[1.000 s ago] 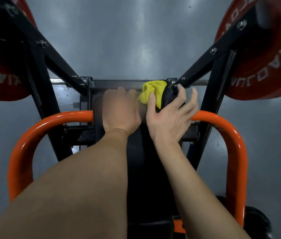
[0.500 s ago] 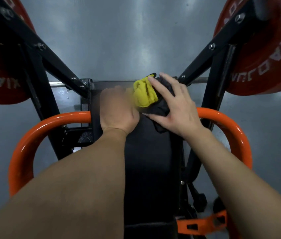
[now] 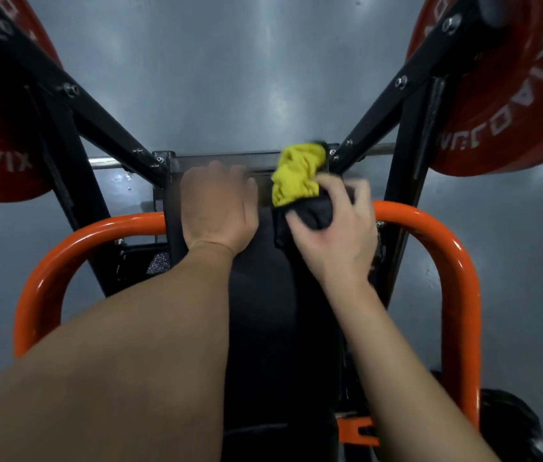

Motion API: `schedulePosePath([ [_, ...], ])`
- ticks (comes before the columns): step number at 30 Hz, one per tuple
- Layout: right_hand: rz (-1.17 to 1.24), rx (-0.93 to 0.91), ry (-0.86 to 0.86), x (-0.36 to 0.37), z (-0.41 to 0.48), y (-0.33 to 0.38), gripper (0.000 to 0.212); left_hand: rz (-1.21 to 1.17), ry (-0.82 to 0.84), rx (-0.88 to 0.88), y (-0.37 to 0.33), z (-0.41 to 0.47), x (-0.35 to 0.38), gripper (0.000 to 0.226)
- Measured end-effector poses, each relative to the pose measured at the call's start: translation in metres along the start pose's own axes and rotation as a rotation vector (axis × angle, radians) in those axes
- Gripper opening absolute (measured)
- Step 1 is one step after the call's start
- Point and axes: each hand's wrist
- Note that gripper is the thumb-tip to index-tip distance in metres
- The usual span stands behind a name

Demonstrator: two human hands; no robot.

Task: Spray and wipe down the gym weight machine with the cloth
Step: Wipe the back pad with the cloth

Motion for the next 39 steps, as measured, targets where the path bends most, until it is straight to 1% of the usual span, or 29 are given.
schedulePosePath([
  [1, -0.025, 0.024, -0.036, 0.0, -0.018, -0.009, 0.047, 0.0, 0.005, -0.001, 0.0, 0.0, 0.0, 0.038],
  [3, -0.122, 0.041, -0.05, 0.002, -0.054, -0.023, 0.043, -0.007, 0.021, -0.001, 0.001, -0.001, 0.001, 0.039],
  [5, -0.254, -0.035, -0.036, 0.005, -0.075, -0.029, 0.043, -0.011, 0.017, -0.003, 0.001, -0.001, 0.001, 0.039],
  [7, -0.307, -0.128, -0.044, 0.008, -0.066, -0.026, 0.046, -0.012, 0.002, -0.003, 0.001, -0.001, 0.0, 0.038],
  [10, -0.277, -0.254, -0.122, 0.017, -0.019, -0.004, 0.044, -0.009, -0.005, 0.003, 0.0, -0.002, 0.001, 0.039],
  [11, -0.229, -0.24, -0.13, 0.02, 0.0, 0.005, 0.044, -0.008, -0.012, 0.004, 0.001, -0.001, 0.002, 0.038],
  [13, -0.118, -0.116, -0.108, 0.024, 0.031, 0.022, 0.046, 0.001, -0.025, 0.007, 0.002, -0.001, 0.002, 0.037],
  [14, -0.108, -0.069, -0.092, 0.026, 0.039, 0.027, 0.049, 0.007, -0.027, 0.009, 0.002, -0.002, 0.003, 0.036],
  [15, -0.157, -0.071, -0.082, 0.029, 0.041, 0.032, 0.056, 0.009, -0.028, 0.011, 0.002, -0.002, 0.004, 0.036],
  [17, -0.273, -0.14, -0.097, 0.033, 0.038, 0.035, 0.067, 0.004, -0.043, 0.013, 0.002, -0.001, 0.004, 0.035],
  [21, -0.268, -0.144, -0.122, 0.034, 0.036, 0.025, 0.056, -0.005, -0.102, 0.031, 0.003, -0.003, 0.007, 0.033],
  [24, -0.229, -0.19, -0.138, 0.03, 0.031, 0.019, 0.05, -0.009, -0.133, 0.034, 0.003, -0.001, 0.009, 0.035],
  [26, -0.215, -0.195, -0.172, 0.027, 0.016, 0.012, 0.049, -0.003, -0.142, 0.026, 0.002, -0.001, 0.009, 0.036],
  [29, -0.264, -0.12, -0.177, 0.024, -0.019, 0.0, 0.053, -0.015, -0.127, 0.022, 0.0, -0.002, 0.008, 0.038],
  [31, -0.354, -0.068, -0.079, 0.018, -0.038, 0.001, 0.06, -0.032, -0.107, 0.011, -0.001, -0.001, 0.007, 0.039],
  [33, -0.451, -0.007, 0.083, 0.011, -0.056, 0.004, 0.065, -0.053, -0.102, 0.012, 0.0, -0.002, 0.006, 0.039],
  [35, -0.464, 0.048, 0.173, 0.008, -0.069, 0.003, 0.066, -0.079, -0.124, 0.018, 0.002, -0.002, 0.005, 0.038],
  [37, -0.493, 0.041, 0.179, 0.009, -0.076, 0.002, 0.067, -0.091, -0.134, 0.032, 0.002, -0.005, 0.006, 0.039],
  [39, -0.54, 0.004, 0.133, 0.015, -0.068, 0.005, 0.069, -0.082, -0.123, 0.036, 0.003, -0.004, 0.006, 0.041],
])
Point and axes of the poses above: each hand's wrist, its own z-axis towards the middle knuckle, its own x-axis out of the palm, y = z × x, and after that the axes turned 8 degrees about -z, right-handed
